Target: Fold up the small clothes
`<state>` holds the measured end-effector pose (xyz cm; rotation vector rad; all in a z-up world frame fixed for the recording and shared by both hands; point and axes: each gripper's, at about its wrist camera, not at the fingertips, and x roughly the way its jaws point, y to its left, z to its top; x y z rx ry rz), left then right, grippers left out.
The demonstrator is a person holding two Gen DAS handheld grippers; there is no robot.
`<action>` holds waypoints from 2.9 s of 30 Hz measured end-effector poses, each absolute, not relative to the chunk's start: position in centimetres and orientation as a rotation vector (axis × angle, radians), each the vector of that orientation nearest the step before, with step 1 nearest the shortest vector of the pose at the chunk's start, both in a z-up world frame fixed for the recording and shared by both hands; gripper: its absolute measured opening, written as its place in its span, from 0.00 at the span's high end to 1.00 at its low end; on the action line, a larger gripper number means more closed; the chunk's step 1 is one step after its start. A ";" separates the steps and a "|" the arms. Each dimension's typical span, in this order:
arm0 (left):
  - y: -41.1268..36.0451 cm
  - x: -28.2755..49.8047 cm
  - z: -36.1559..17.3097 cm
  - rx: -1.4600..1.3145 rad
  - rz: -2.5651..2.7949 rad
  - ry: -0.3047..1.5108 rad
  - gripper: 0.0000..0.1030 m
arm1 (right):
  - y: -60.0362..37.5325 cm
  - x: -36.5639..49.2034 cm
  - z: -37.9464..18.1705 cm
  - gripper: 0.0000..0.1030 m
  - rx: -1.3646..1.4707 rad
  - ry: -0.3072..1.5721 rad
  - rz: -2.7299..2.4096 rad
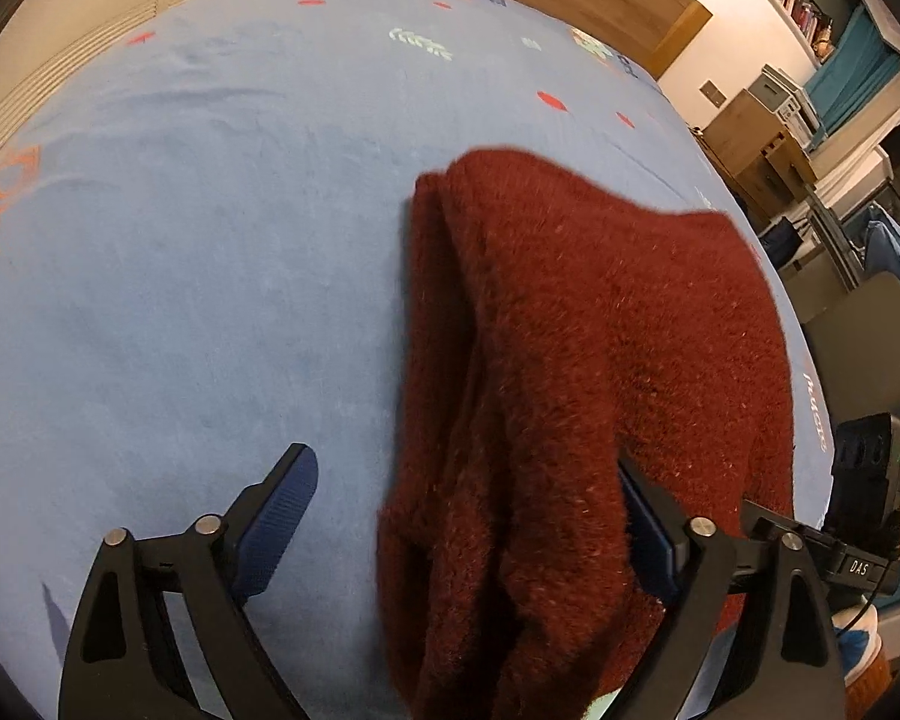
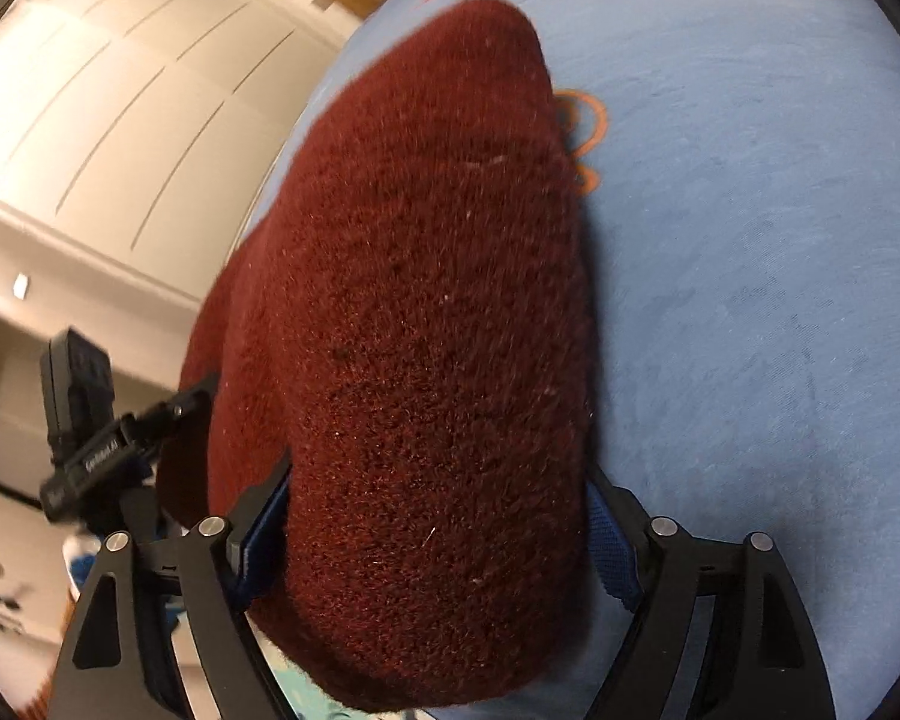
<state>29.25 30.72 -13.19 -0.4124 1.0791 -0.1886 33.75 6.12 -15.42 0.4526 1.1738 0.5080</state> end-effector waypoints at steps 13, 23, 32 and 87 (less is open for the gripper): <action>33.2 30.0 -14.7 -0.540 -0.350 1.092 0.10 | 5.8 34.7 -15.7 0.27 0.468 1.183 0.585; 34.7 30.0 -13.8 -0.710 -0.514 1.054 0.51 | 4.4 34.1 -14.0 0.39 0.494 1.125 0.598; 31.7 30.0 -8.5 -0.670 -0.603 0.953 0.55 | -0.4 33.5 -8.3 0.41 0.458 0.983 0.573; 17.8 11.3 -4.3 -0.177 0.015 0.891 0.24 | -2.7 12.4 -1.1 0.24 0.041 0.924 0.060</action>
